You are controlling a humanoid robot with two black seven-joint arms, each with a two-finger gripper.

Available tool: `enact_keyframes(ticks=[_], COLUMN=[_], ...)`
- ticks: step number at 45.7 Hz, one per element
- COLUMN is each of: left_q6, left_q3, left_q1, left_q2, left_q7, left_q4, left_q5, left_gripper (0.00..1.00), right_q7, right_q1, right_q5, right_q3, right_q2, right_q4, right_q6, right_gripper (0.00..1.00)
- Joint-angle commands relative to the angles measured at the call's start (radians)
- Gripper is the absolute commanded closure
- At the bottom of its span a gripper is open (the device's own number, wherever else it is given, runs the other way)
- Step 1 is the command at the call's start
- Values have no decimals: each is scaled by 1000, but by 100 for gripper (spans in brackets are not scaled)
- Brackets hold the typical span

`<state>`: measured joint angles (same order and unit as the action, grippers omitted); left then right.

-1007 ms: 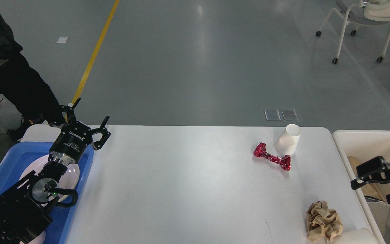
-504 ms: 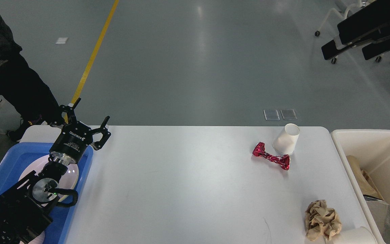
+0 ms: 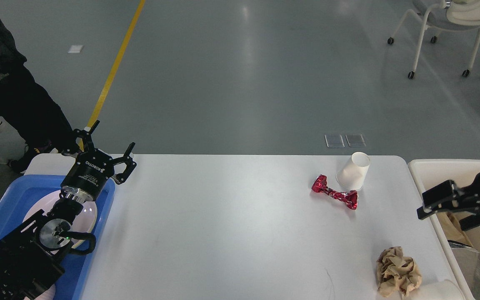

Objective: Tidy desktop
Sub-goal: 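Raise the right gripper and lower it to the crumpled brown paper, then grasp the crumpled brown paper and drop it into the white bin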

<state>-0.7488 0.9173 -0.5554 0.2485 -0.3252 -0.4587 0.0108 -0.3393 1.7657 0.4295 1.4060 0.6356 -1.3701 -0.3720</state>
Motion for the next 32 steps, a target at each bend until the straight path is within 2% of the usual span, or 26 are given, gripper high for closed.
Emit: enact_keyframes(ticks=[1, 19, 32], left_q6=[0, 0, 0], left_q3=[0, 0, 0], left_q1=[0, 0, 0], left_q2=[0, 0, 0], left_q7=[0, 0, 0], left_q4=[0, 0, 0], left_q5=[0, 0, 0], left_gripper=[0, 0, 0], right_q7=[49, 51, 51], right_q1=[-198, -316, -429], right_q5=[-106, -152, -159], right_q3=[-45, -165, -193], right_q2=[-82, -106, -113], right_q4=[69, 83, 111], right_q6=[140, 169, 275], right_gripper=[0, 0, 0])
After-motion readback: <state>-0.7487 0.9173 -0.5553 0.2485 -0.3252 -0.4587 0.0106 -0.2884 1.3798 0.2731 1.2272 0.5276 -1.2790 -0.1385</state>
